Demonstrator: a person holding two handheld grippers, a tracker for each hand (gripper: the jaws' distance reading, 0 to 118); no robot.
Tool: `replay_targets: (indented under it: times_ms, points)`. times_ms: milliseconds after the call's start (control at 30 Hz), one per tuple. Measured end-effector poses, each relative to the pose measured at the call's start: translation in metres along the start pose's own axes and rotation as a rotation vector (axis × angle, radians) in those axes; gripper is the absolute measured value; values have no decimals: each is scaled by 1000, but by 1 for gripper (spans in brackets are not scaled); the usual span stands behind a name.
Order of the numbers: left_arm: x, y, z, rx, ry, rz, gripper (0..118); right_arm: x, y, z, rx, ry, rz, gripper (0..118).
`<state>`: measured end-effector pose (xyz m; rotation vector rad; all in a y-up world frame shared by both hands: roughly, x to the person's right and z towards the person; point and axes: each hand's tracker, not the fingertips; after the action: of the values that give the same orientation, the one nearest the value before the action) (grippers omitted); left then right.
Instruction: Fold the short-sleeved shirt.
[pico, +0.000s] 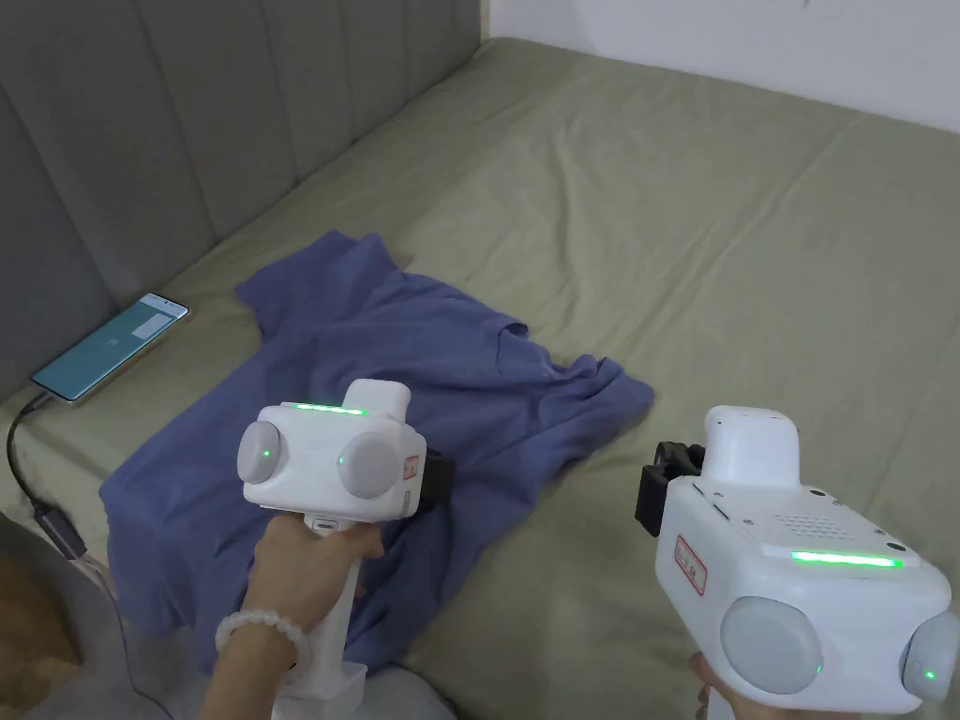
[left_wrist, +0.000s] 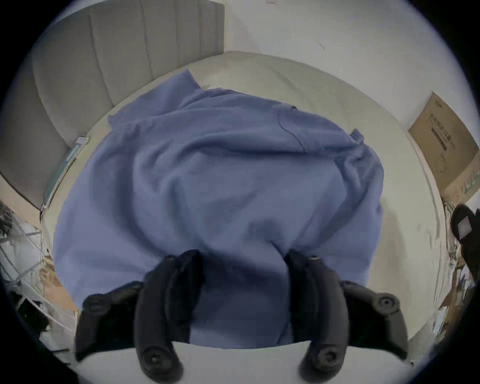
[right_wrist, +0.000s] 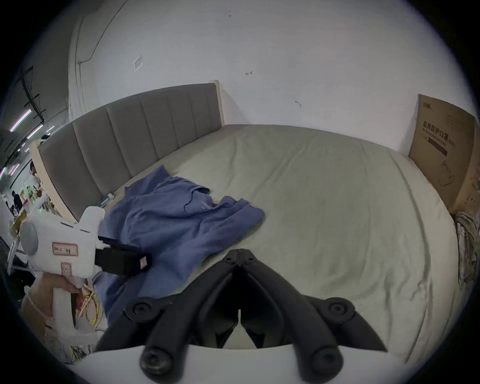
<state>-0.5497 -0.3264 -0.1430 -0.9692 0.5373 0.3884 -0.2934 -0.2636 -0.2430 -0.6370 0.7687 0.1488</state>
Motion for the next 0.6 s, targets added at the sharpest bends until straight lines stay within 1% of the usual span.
replay_targets:
  times_ms: [33,100,133,167,200,233,267,300,400,533,600]
  points:
    - [-3,2,1,0,1,-1,58,-1,-1,2,0,-1,4,1]
    - [-7,1,2,-2,-8,2,51,0,-1,5,-4,-3,15,1]
    - [-10,1,5,2,-12,12,42,1,-2,7,-6,-3,15,1]
    - [-11,1,10,8,-16,39,25,3,-2,9,-4,-4,10,1]
    - [-14,1,15,20,-22,68,5,5,-2,12,-4,-4,4,1]
    - [-15,1,18,33,5,108,3,7,-2,14,-5,-7,-1,1]
    - [-18,0,19,32,-16,126,3,9,-2,15,-6,-12,-4,1]
    - [-23,2,12,14,-34,121,3,11,-2,17,-5,-18,-9,1]
    - [-20,4,19,19,-26,116,3,19,-3,27,5,-25,-28,1]
    - [-10,19,50,69,-42,82,3,31,-2,41,27,-48,-48,1]
    - [4,27,81,126,-84,65,3,40,0,49,42,-56,-77,1]
